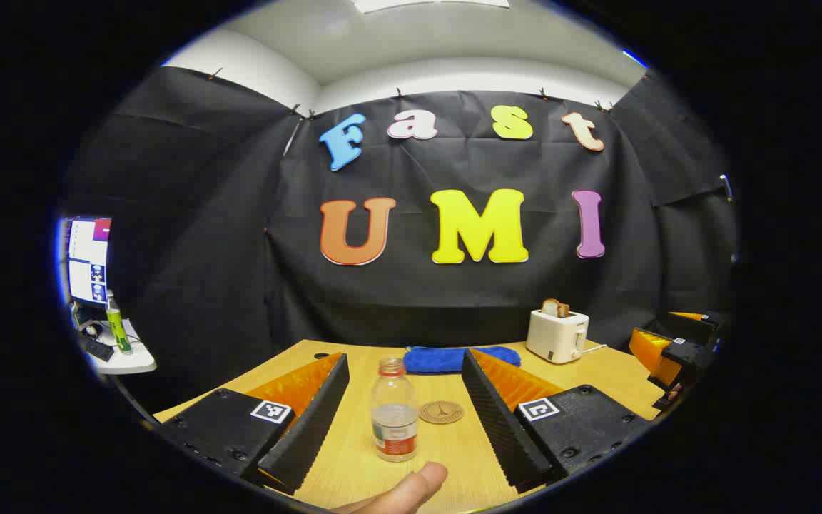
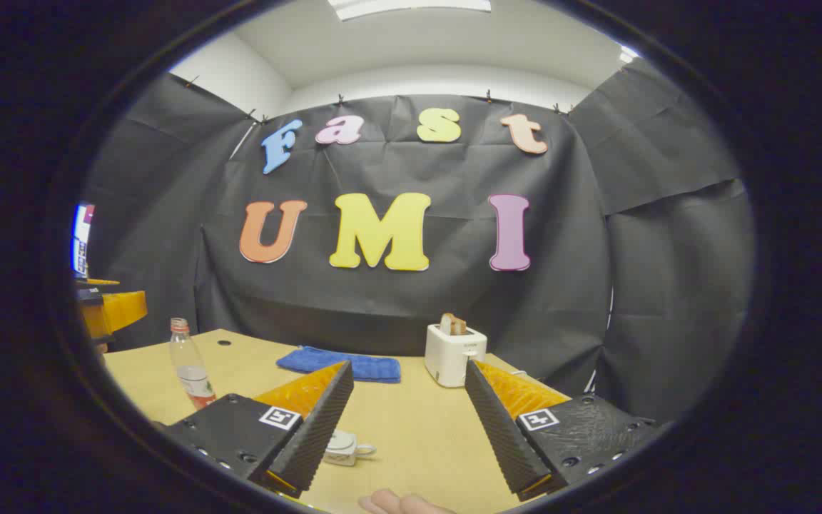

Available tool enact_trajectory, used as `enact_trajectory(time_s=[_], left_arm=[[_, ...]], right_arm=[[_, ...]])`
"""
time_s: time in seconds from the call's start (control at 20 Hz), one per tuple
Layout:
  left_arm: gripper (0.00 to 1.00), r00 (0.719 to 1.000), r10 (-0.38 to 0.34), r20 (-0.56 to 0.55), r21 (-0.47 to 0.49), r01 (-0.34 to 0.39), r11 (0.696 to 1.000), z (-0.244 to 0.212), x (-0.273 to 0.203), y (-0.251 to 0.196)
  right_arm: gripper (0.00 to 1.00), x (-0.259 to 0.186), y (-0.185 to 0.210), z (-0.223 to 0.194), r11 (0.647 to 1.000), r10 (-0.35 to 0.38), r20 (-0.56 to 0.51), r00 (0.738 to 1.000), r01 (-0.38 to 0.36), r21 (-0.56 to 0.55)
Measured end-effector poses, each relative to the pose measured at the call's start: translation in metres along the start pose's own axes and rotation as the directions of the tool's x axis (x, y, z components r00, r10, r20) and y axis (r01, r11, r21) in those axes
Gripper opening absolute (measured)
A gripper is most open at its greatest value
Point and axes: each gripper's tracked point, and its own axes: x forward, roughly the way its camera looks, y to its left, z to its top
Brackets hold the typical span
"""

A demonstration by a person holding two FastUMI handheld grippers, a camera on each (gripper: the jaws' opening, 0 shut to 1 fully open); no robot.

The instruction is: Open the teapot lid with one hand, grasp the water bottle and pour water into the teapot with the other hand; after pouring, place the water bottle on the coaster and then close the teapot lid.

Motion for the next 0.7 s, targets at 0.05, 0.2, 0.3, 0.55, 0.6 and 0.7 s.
enact_trajectory(time_s=[0.05,0.2,0.3,0.55,0.6,0.7], left_arm=[[0.99,1.000,0.000,-0.006,-0.005,0.000,1.000,-0.002,-0.004,0.005],[0.98,1.000,-0.014,-0.007,-0.013,0.014,1.000,0.000,-0.016,0.013],[0.98,0.999,-0.038,-0.017,-0.014,0.038,0.999,-0.005,-0.019,0.010],[0.98,0.999,-0.013,-0.040,0.012,0.013,1.000,-0.014,-0.010,0.030],[0.98,0.999,-0.011,-0.050,0.011,0.011,1.000,-0.017,-0.009,0.031],[0.98,0.998,-0.008,-0.063,0.006,0.009,1.000,-0.022,-0.005,0.033]], right_arm=[[0.97,-0.003,0.001,-0.002,1.000,0.000,0.002,1.000,0.000,0.005],[0.97,-0.010,0.012,-0.016,0.999,0.027,-0.023,0.999,-0.027,0.024],[0.97,-0.008,0.017,-0.029,0.999,0.044,-0.066,0.997,-0.043,0.017],[0.97,-0.003,0.024,-0.043,0.999,0.048,-0.097,0.994,-0.049,-0.007],[0.97,-0.002,0.025,-0.044,0.999,0.048,-0.098,0.994,-0.049,-0.005],[0.95,0.001,0.027,-0.047,0.999,0.046,-0.101,0.994,-0.047,-0.012]])
